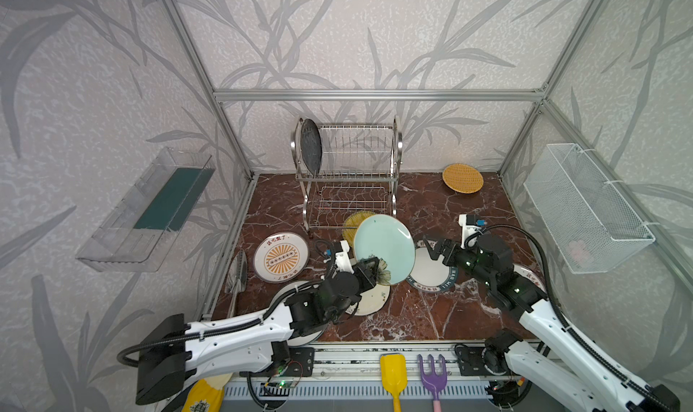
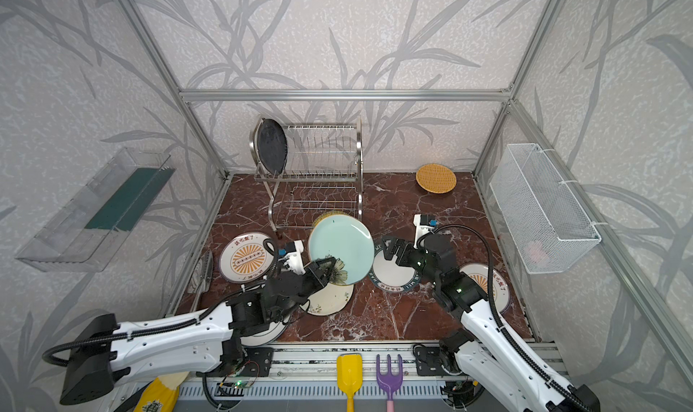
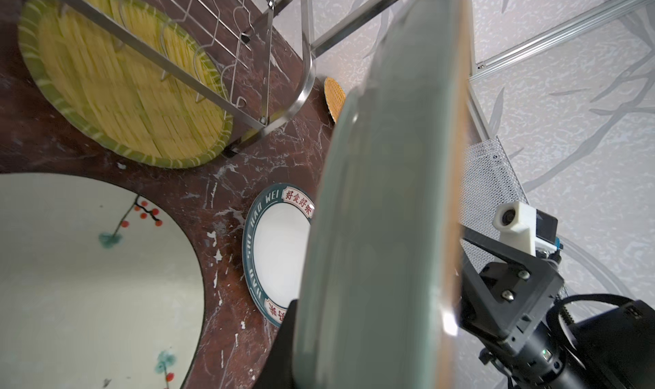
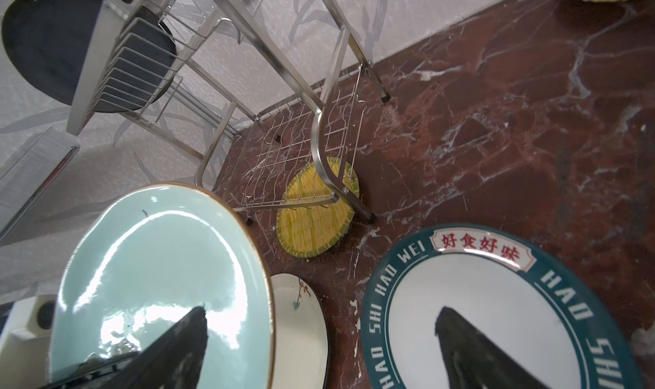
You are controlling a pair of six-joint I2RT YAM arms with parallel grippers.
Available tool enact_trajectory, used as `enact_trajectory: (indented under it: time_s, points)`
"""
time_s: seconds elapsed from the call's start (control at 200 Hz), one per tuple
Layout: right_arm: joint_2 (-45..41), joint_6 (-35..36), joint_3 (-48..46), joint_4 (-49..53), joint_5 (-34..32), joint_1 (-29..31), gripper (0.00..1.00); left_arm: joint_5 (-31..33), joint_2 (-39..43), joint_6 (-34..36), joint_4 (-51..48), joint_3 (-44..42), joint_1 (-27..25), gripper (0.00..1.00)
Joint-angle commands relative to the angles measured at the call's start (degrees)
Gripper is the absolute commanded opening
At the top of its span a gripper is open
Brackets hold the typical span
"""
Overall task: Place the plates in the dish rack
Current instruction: 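Grasp and lift the teal plate with left gripper while right gripper withdraws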
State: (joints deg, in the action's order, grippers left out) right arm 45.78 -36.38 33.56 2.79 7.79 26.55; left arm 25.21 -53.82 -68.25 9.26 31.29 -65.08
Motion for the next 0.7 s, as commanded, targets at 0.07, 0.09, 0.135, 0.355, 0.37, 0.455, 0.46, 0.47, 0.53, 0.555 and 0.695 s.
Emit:
enact_trajectory:
  time_s: [0.07,0.09,0.135,0.355,0.37,0.455,0.46,0.47,0.53,0.555,0.695]
  points:
    - [0.71,7.68,-3.56,-15.92,8.37,-0.17,0.99,7.54,12.45,13.05,-9.92,6.67,-0.06,0.00]
    - [0.84,7.90,-4.07,-17.20,9.42,-0.13,0.99,7.99,13.49,13.78,-11.16,7.17,-0.05,0.00]
    - [0.80,8.10,-5.30,-20.17,11.43,-0.14,0.99,8.04,15.42,16.24,-13.41,8.75,-0.10,0.00]
    - [0.96,6.32,-11.59,-31.83,16.02,-0.16,0.99,10.71,18.14,25.49,-22.76,18.32,-0.05,0.00]
    - [0.83,6.32,-12.19,-32.59,16.29,-0.14,0.99,10.95,18.07,26.11,-22.88,18.79,-0.05,0.00]
    - [-0.34,6.56,-14.83,-35.41,16.68,-0.13,0.99,12.33,17.04,29.93,-23.40,22.27,-0.05,0.00]
    - [-0.43,6.62,-14.97,-35.49,16.57,-0.11,0.99,12.41,16.97,30.15,-23.45,22.47,-0.05,0.00]
    - [-0.65,6.81,-15.37,-35.82,16.30,-0.09,0.99,12.67,16.77,30.92,-23.53,22.71,-0.07,0.00]
    - [-1.63,7.29,-16.59,-36.93,14.72,-0.09,0.99,13.70,15.26,34.23,-23.93,25.63,-0.05,0.00]
    - [-1.74,7.27,-16.95,-37.53,14.35,-0.10,0.99,14.22,14.46,35.82,-23.93,26.86,-0.05,0.00]
    - [-3.34,9.02,-17.13,-35.95,13.99,-0.09,0.99,19.51,9.64,43.32,-23.94,34.29,-0.06,0.00]
